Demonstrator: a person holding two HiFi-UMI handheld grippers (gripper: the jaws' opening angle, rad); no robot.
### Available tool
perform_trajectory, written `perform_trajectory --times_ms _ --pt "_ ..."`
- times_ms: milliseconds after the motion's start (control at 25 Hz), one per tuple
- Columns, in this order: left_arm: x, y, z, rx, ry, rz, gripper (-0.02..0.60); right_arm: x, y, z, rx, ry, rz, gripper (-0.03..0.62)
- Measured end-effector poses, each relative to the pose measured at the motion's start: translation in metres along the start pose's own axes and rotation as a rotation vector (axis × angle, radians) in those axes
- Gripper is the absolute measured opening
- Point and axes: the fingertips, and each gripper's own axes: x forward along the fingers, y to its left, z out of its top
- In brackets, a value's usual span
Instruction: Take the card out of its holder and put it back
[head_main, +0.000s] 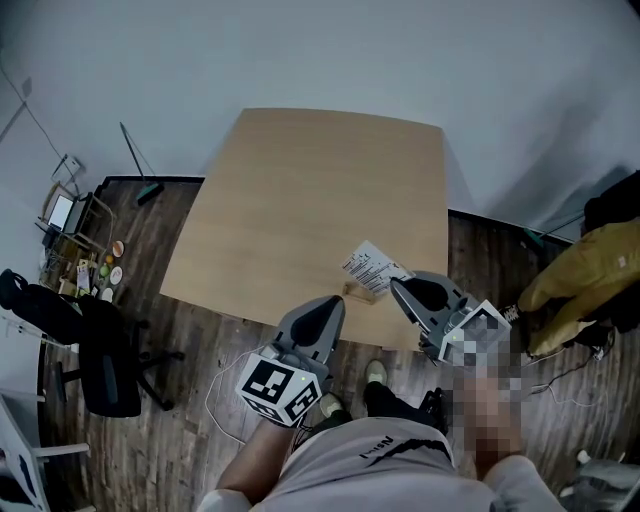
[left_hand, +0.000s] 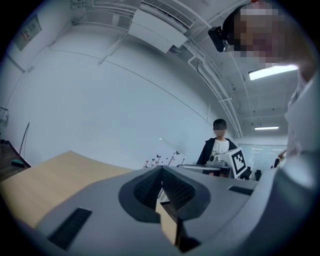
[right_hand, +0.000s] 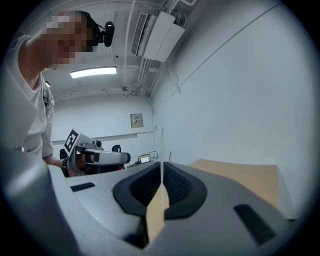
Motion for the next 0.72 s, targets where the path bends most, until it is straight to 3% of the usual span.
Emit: perform_trajectory --times_ms 400,720 --pt "0.014 0.011 -0.039 -0.033 0.039 0.043 0.012 0.000 -0.028 -0.046 0.008 0.065 0.049 0.025" --pt "0.041 0.019 -0.069 -0.043 0.055 0.167 0.012 0.011 -0.067 -0.111 0.005 0.150 0.164 0.025"
